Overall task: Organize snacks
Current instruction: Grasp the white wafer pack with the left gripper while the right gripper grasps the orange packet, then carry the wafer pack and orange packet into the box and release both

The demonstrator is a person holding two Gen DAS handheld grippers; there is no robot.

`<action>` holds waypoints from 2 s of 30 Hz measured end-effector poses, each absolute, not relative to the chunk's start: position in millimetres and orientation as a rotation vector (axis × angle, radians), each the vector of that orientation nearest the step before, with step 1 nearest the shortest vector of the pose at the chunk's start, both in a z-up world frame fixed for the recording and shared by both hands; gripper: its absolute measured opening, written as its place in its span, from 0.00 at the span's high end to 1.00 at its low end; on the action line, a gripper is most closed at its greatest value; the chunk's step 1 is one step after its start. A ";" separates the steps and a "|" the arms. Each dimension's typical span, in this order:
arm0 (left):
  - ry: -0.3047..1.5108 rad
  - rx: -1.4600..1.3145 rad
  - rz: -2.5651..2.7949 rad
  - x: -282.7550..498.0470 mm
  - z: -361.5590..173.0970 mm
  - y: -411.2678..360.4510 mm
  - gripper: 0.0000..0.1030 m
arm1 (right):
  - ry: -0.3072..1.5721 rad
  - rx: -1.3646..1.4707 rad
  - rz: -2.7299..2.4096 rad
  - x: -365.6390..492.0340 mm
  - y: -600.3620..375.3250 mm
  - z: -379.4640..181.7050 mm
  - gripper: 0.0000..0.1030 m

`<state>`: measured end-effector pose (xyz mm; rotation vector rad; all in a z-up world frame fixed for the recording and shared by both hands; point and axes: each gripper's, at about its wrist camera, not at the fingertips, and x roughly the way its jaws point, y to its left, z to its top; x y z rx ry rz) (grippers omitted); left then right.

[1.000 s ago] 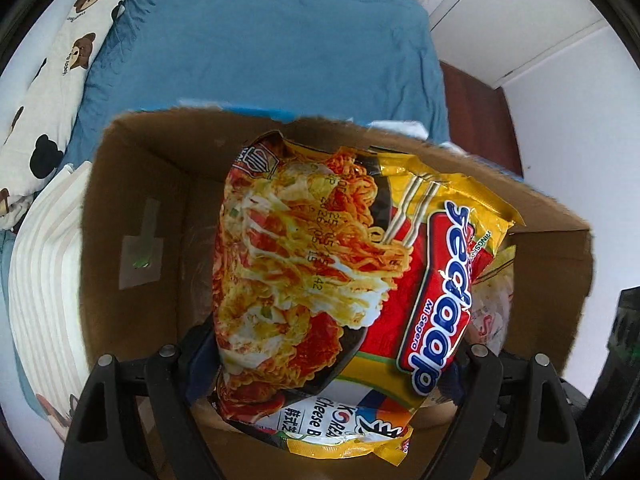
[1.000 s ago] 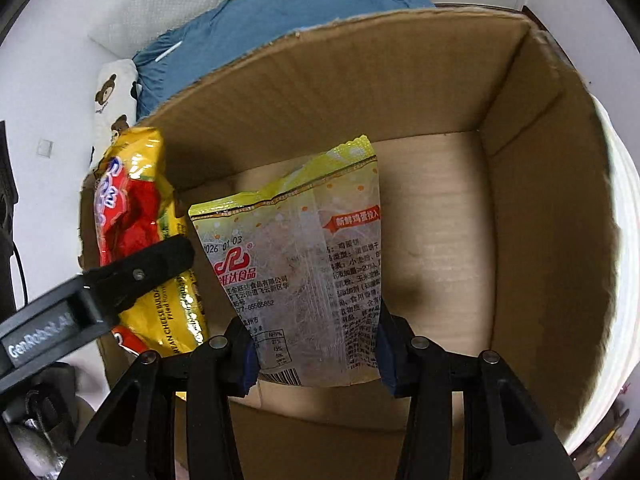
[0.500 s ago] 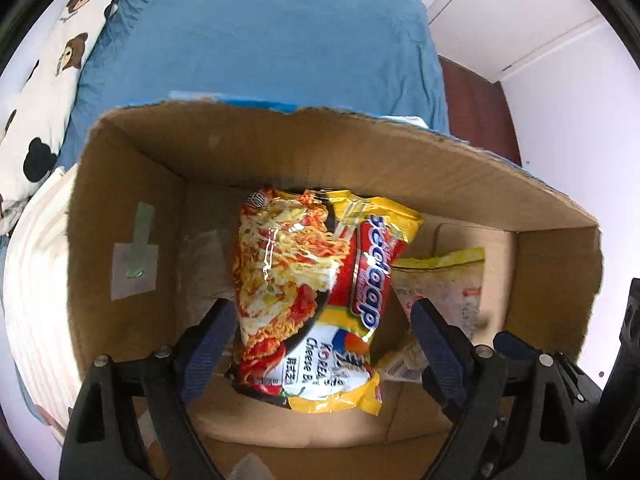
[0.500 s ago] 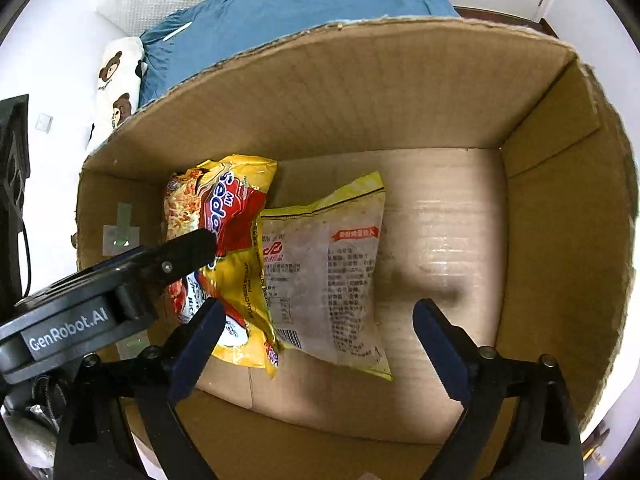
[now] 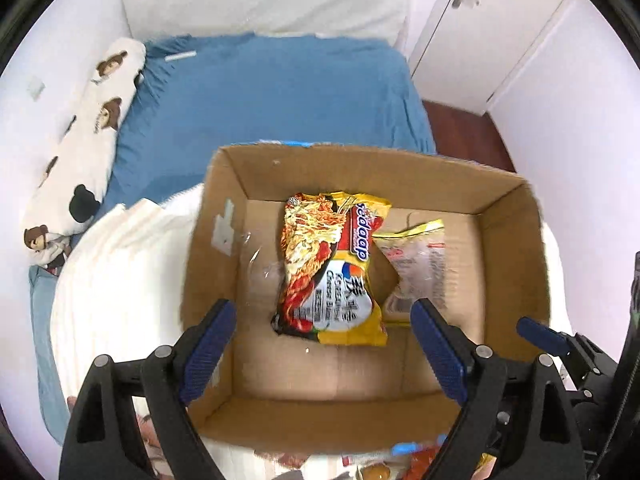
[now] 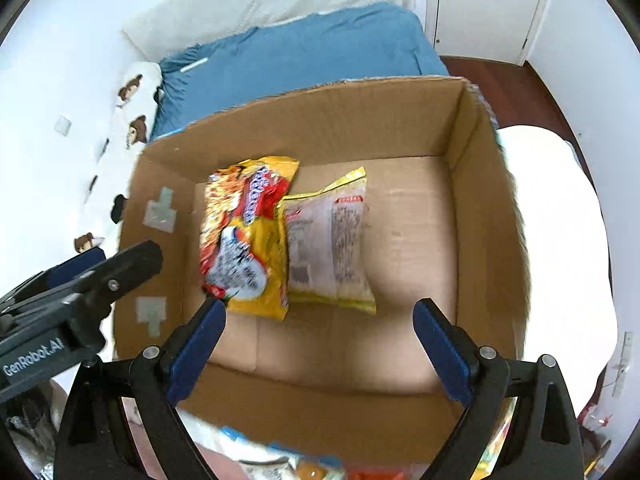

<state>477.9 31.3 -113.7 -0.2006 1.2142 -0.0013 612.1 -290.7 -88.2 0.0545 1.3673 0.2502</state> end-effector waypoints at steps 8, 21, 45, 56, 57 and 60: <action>1.083 -0.243 0.020 396.2 -72.7 47.6 0.13 | 1.261 0.122 0.272 538.7 -316.9 -30.2 0.06; 1.460 -0.408 0.057 272.5 -229.1 37.2 0.13 | 1.422 0.127 0.207 420.8 -373.3 -101.0 0.06; 1.485 -0.101 0.174 266.7 -304.6 7.4 0.32 | 1.568 0.052 0.169 420.0 -377.5 -208.0 0.43; 1.505 -0.188 0.174 272.3 -311.1 15.7 0.29 | 1.665 0.086 0.136 393.0 -362.3 -237.3 0.35; 1.505 -0.192 0.171 272.4 -311.2 18.4 0.29 | 1.663 0.078 0.132 392.4 -361.1 -237.8 0.35; 1.494 -0.191 0.172 272.8 -312.1 21.0 0.31 | 1.654 0.030 0.124 387.7 -352.2 -240.2 0.37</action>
